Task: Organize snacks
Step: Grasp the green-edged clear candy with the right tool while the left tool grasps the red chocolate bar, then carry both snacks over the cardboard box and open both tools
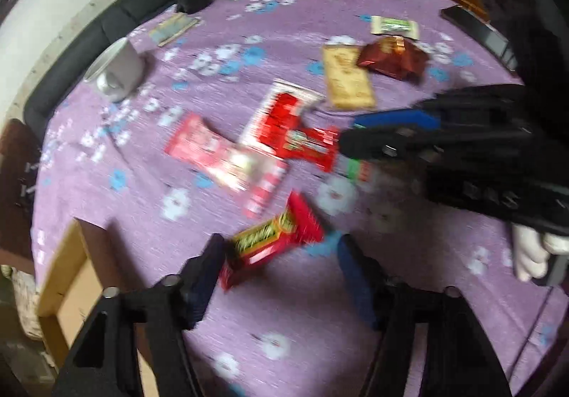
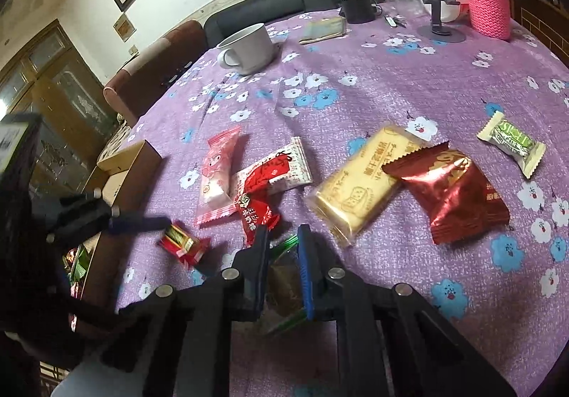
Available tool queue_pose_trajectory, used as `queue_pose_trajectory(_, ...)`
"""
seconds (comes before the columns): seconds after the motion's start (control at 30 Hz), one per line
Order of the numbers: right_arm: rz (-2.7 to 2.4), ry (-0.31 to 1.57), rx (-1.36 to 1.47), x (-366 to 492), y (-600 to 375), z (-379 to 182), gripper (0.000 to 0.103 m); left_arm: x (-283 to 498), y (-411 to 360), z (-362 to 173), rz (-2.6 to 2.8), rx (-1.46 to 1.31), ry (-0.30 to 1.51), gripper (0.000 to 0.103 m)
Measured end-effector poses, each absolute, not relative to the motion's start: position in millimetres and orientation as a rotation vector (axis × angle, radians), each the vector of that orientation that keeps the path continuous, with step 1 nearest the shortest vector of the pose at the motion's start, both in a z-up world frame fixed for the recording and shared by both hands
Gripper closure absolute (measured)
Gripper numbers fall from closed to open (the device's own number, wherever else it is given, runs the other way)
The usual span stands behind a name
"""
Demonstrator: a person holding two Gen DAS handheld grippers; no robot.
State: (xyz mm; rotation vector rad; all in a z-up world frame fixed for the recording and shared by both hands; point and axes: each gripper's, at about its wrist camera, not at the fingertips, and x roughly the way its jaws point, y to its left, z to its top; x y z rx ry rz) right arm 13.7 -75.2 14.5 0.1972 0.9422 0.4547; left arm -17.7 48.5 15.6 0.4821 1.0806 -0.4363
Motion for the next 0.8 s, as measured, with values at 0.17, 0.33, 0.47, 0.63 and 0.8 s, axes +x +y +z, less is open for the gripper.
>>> queue_pose_trajectory(0.17,0.451,0.951,0.209,11.6,-78.3,14.7,0.088,-33.0,44.6,16.6,-0.506,0.402,1.107,0.06)
queue_pose_trajectory(0.33,0.453,0.957,0.237,12.3,-81.7,13.7,0.088,-33.4,42.4,22.7,-0.486,0.385,1.059,0.057)
queue_pose_trajectory(0.47,0.451,0.961,0.255,13.3,-84.4,13.3,0.088,-23.7,46.5,25.4,-0.459,0.367,1.015,0.039)
queue_pose_trajectory(0.63,0.445,0.956,0.248,13.6,-85.1,13.2,0.09,-15.7,30.9,13.2,-0.486,0.409,1.012,0.035)
queue_pose_trajectory(0.8,0.446,0.93,0.266,13.4,-92.1,17.6,0.103,-15.3,28.5,14.5,-0.511,0.317,1.032,0.083)
